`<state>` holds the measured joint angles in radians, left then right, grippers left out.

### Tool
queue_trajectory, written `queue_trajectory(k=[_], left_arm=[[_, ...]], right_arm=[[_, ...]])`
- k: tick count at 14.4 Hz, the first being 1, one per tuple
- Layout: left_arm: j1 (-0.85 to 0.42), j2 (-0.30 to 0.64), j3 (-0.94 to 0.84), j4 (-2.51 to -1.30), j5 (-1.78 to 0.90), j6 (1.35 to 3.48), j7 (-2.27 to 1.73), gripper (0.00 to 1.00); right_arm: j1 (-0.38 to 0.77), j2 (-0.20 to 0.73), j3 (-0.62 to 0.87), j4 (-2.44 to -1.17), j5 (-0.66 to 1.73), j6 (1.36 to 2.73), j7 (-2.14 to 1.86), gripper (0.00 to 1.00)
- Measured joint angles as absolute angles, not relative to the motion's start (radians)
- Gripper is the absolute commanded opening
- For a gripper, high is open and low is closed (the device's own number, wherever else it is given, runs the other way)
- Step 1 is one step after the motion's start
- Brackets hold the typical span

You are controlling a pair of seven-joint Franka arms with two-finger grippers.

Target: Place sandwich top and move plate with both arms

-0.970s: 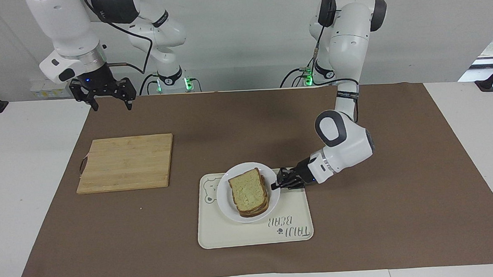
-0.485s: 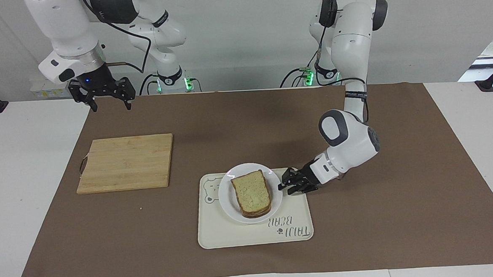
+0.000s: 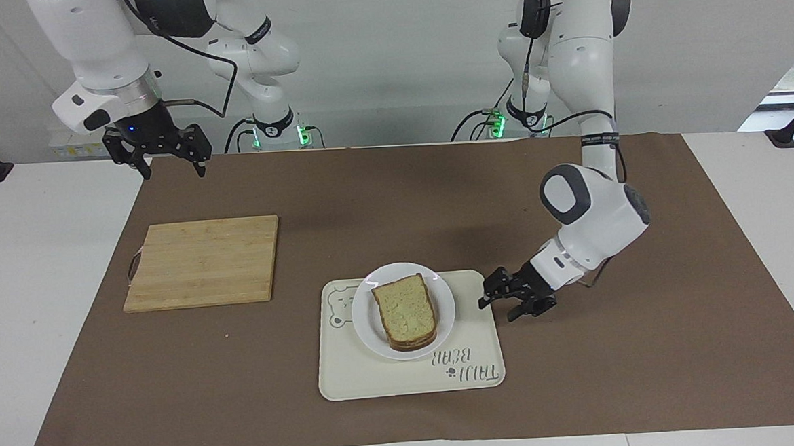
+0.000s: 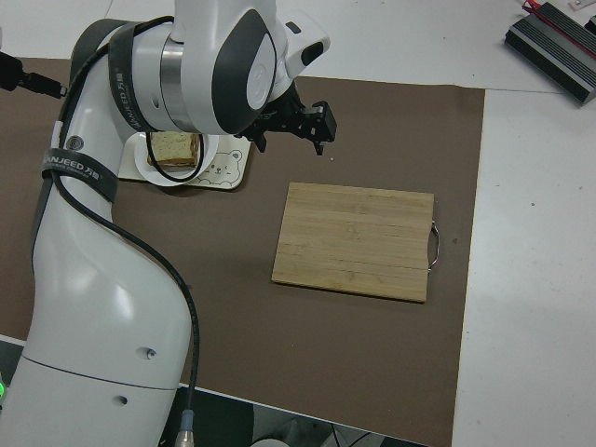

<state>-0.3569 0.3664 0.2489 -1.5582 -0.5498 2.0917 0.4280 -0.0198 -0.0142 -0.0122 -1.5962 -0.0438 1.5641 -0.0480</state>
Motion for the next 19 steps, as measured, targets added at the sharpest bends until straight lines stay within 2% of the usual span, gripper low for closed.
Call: queue_trajectory(k=[4, 7, 12, 19], left_arm=[[-0.354, 0.176, 0.328, -1.549, -0.299, 1.915, 0.428, 1.00], [-0.354, 0.085, 0.358, -1.510, -0.195, 1.751, 0.428, 1.00], [-0.354, 0.020, 0.371, -1.485, -0.089, 1.645, 0.426, 1.00], [-0.355, 0.010, 0.371, -1.484, -0.064, 1.590, 0.384, 1.00]], right_arm=[[-0.019, -0.014, -0.010, -1.596, -0.042, 1.564, -0.048, 1.00], [-0.019, -0.014, -0.010, -1.596, -0.042, 1.564, -0.048, 1.00], [-0.019, -0.014, -0.010, -1.596, -0.042, 1.564, -0.048, 1.00], [-0.019, -0.014, -0.010, -1.596, -0.042, 1.564, -0.048, 1.00]])
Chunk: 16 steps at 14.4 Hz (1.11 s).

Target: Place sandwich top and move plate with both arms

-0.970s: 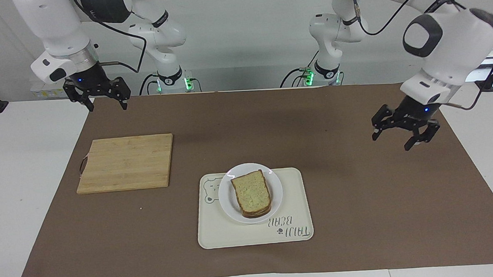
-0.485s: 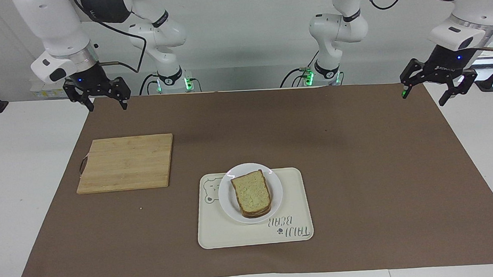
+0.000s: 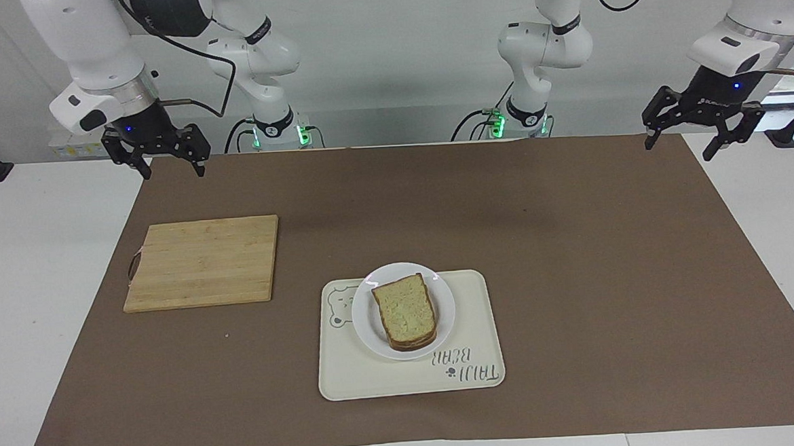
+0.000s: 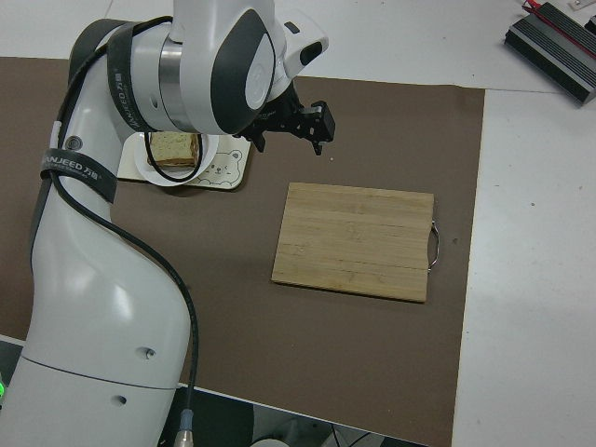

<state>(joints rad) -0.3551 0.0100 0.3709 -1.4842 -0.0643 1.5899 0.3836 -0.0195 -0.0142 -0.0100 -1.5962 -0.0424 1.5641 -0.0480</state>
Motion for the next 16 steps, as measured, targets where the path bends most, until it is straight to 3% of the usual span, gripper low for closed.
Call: queue_trajectory(k=[2, 7, 16], left_arm=[[-0.308, -0.002, 0.335, -1.483, -0.063, 1.561, 0.381, 1.00], [-0.008, -0.033, 0.013, -1.480, -0.062, 1.494, 0.337, 1.00], [0.008, -0.059, -0.019, -1.482, -0.038, 1.437, 0.257, 1.00]], right_arm=[[-0.019, -0.014, -0.010, -1.596, -0.042, 1.564, -0.048, 1.00], [-0.019, -0.014, -0.010, -1.596, -0.042, 1.564, -0.048, 1.00], [-0.019, -0.014, -0.010, -1.596, -0.042, 1.564, -0.048, 1.00]])
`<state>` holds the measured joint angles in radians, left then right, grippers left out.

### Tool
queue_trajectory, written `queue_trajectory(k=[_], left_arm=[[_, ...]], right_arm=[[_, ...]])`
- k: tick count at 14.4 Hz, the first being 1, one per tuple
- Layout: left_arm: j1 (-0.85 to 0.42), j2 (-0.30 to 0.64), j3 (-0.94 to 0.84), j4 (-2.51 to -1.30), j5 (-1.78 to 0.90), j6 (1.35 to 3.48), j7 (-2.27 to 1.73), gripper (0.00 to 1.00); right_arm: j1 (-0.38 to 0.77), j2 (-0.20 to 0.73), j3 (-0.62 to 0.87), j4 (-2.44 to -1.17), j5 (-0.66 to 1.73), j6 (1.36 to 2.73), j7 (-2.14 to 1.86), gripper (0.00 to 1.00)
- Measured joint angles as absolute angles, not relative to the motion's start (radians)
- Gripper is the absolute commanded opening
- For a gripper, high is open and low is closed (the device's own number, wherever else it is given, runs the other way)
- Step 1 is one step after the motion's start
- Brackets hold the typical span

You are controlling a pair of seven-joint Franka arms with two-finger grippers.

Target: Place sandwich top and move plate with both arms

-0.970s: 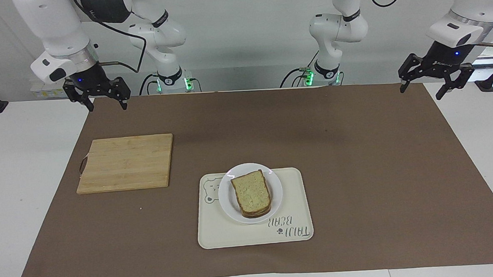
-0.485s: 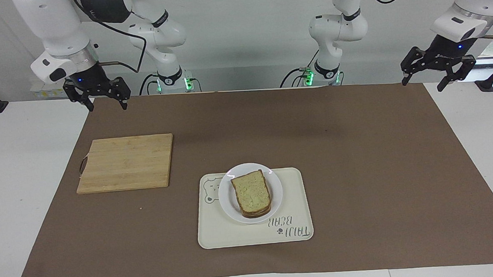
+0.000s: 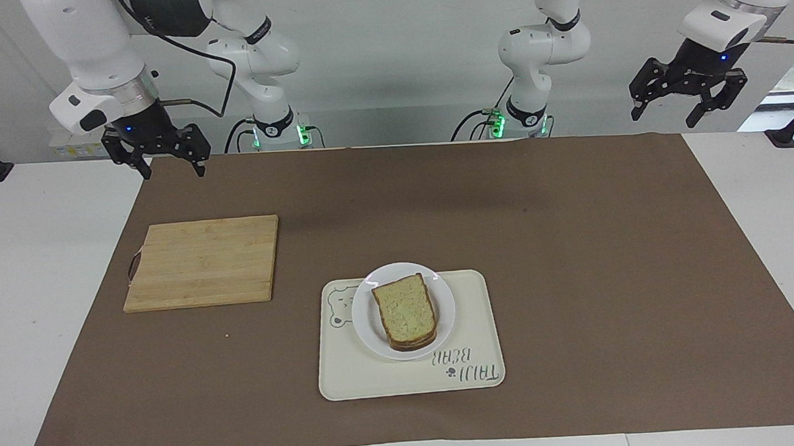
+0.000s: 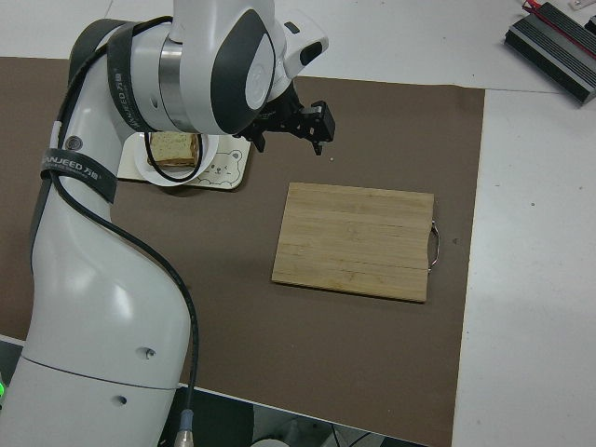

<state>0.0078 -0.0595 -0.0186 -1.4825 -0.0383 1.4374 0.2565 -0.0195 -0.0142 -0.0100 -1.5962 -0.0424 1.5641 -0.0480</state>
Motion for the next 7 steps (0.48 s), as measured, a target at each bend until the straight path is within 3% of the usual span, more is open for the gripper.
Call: queue_trajectory(k=[7], left_arm=[[0.009, -0.086, -0.014, -1.503, -0.021, 1.421, 0.229, 1.00]], right_arm=[[-0.019, -0.014, -0.010, -1.596, -0.042, 1.564, -0.048, 1.00]])
